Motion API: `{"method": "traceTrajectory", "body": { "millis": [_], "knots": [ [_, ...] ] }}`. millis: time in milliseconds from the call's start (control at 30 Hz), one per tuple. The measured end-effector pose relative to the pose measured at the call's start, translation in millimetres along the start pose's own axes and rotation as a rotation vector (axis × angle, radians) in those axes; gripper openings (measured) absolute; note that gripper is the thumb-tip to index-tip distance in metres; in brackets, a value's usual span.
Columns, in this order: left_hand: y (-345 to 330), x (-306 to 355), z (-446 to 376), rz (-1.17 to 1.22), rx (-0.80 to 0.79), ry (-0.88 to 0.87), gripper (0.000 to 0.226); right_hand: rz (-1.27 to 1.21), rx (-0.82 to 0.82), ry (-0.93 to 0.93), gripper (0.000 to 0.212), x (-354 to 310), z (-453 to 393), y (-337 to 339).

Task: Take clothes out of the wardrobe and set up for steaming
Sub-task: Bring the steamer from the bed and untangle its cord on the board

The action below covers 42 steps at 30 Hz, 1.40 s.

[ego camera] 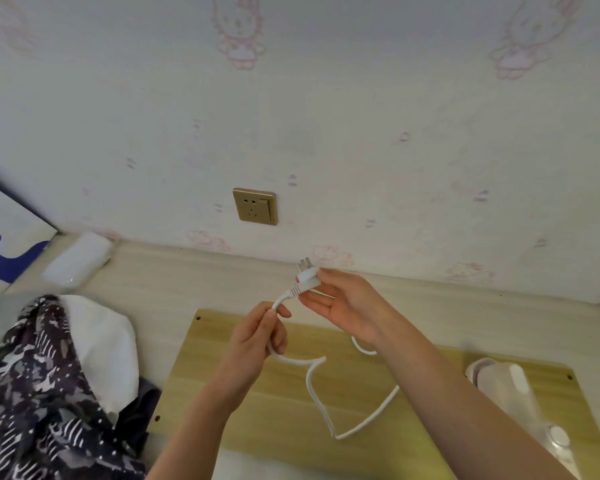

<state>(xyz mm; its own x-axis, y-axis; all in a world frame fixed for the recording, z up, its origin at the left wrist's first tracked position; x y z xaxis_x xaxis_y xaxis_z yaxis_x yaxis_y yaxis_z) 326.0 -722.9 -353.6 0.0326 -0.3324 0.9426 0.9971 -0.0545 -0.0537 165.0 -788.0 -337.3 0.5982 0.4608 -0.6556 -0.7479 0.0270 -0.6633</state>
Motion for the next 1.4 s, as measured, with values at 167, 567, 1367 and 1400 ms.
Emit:
{"method": "traceTrajectory", "body": {
  "millis": [167, 567, 1367, 1400],
  "knots": [
    [23, -15, -21, 0.000, 0.084, 0.127, 0.032, 0.035, 0.034, 0.046, 0.030, 12, -13, -2],
    [37, 24, -82, -0.111, 0.231, -0.101, 0.022, 0.588, 0.256, 0.287, 0.027, 21, -64, -33],
    [92, 26, -185, -0.029, 0.316, -0.108, 0.025, 1.017, 0.474, 0.542, 0.019, 32, -164, -80],
    [92, 24, -185, -0.022, 0.310, -0.106, 0.025, 1.031, 0.478, 0.544, 0.019, 33, -165, -79]
  ]
}}
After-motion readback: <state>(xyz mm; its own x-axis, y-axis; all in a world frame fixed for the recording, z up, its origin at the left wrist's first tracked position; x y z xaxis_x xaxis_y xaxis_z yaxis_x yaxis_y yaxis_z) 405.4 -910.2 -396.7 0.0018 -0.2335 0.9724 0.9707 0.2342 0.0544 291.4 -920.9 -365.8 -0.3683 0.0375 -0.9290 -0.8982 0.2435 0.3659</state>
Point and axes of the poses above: each hand's wrist, its own z-axis away from the middle knuckle, its own y-axis out of the back of the hand, x = y × z, the point moved 3 cm from there along -z, towards the middle knuckle, and after that the axes turned 10 degrees about y, right-handed, at the moved point
